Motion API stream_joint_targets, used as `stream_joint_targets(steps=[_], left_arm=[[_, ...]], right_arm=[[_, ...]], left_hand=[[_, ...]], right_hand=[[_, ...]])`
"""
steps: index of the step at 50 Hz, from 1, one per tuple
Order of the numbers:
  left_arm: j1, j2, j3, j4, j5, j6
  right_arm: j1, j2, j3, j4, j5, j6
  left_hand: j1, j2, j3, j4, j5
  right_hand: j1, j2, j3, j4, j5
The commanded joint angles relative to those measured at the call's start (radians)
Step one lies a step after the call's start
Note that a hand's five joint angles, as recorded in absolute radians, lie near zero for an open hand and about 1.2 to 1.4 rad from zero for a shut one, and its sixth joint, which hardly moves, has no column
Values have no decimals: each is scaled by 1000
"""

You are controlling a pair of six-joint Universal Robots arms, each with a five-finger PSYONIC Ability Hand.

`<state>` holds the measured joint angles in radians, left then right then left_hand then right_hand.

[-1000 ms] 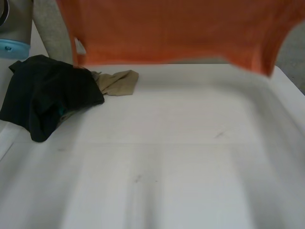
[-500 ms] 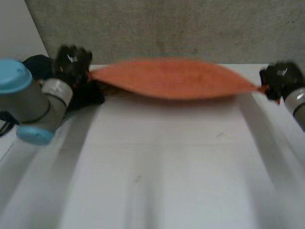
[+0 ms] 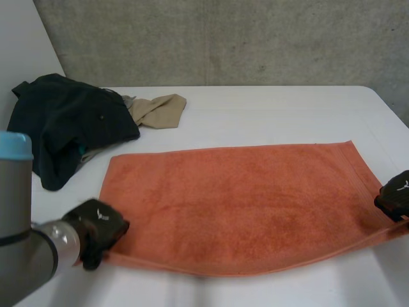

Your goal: Fold the laundry.

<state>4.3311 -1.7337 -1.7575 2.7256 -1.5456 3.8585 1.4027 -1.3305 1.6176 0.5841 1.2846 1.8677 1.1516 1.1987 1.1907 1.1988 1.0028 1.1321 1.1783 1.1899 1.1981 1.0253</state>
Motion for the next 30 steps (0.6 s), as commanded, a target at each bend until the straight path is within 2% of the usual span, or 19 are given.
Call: stream_joint_targets(steps=[1, 6, 13, 21, 26, 29, 30], left_arm=[[18, -124, 223, 150, 21, -1], [31, -321, 453, 236, 9, 3], [28, -519, 695, 207, -73, -8], [-2, -651, 901, 206, -122, -14], [-11, -739, 1030, 201, -131, -10], [-16, -787, 1093, 189, -146, -17], [-18, -794, 1102, 183, -152, -20]], right_arm=[[61, 131, -148, -90, 19, 152], [110, 229, -270, -269, 15, 289], [163, 393, -432, -531, 12, 396], [225, 580, -617, -705, 15, 476], [254, 714, -758, -751, 32, 518], [263, 792, -841, -741, 53, 528], [265, 807, -857, -731, 61, 530]], left_hand=[[245, 198, 206, 197, 219], [245, 198, 206, 197, 219], [245, 198, 206, 197, 219], [245, 198, 206, 197, 219], [245, 198, 206, 197, 219], [245, 198, 206, 197, 219], [-2, -49, -41, -49, -28]], right_hand=[[264, 218, 206, 198, 196], [264, 218, 206, 198, 196], [264, 218, 206, 198, 196], [264, 218, 206, 198, 196], [264, 218, 206, 198, 196], [-813, -859, -871, -879, -881], [-958, -1004, -1015, -1024, -1025]])
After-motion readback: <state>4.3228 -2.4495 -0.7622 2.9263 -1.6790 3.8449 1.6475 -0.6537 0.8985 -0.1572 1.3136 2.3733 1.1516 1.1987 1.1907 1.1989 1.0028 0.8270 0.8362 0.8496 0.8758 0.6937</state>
